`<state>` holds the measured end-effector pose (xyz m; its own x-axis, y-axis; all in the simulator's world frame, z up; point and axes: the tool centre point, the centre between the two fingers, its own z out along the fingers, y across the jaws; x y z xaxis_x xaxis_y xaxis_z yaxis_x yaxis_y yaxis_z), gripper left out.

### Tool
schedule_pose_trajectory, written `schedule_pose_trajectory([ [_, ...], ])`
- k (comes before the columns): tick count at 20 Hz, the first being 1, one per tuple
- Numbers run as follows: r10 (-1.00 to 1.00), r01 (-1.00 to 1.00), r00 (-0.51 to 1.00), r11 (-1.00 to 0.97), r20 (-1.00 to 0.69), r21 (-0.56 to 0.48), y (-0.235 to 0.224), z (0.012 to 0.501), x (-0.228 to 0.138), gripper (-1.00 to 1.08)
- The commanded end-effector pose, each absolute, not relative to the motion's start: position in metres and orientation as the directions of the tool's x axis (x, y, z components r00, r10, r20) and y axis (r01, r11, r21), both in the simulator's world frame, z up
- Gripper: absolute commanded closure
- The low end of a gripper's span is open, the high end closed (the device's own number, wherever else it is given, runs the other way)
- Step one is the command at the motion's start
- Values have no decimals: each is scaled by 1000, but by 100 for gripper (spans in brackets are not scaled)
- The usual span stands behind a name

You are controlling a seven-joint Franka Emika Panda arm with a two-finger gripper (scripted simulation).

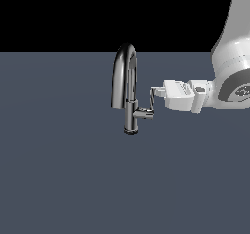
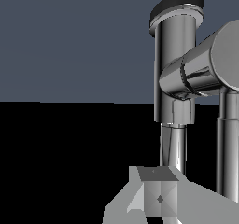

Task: Turn on the faucet by rotating a designated handle.

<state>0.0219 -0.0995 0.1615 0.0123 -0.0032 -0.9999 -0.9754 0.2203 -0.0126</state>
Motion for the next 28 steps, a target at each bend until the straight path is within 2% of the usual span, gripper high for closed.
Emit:
schedule_pose_trajectory([
  [1,-3,-975,12,221,-1000,-13,-100,162,22,108],
  [21,-3,-975,12,221,-1000,-13,-86,168,-37,108],
  [22,-12,-972,15,234,-1000,-17,-93,167,-32,108],
  [28,-8,-973,14,229,-1000,-16,-85,151,-55,108],
])
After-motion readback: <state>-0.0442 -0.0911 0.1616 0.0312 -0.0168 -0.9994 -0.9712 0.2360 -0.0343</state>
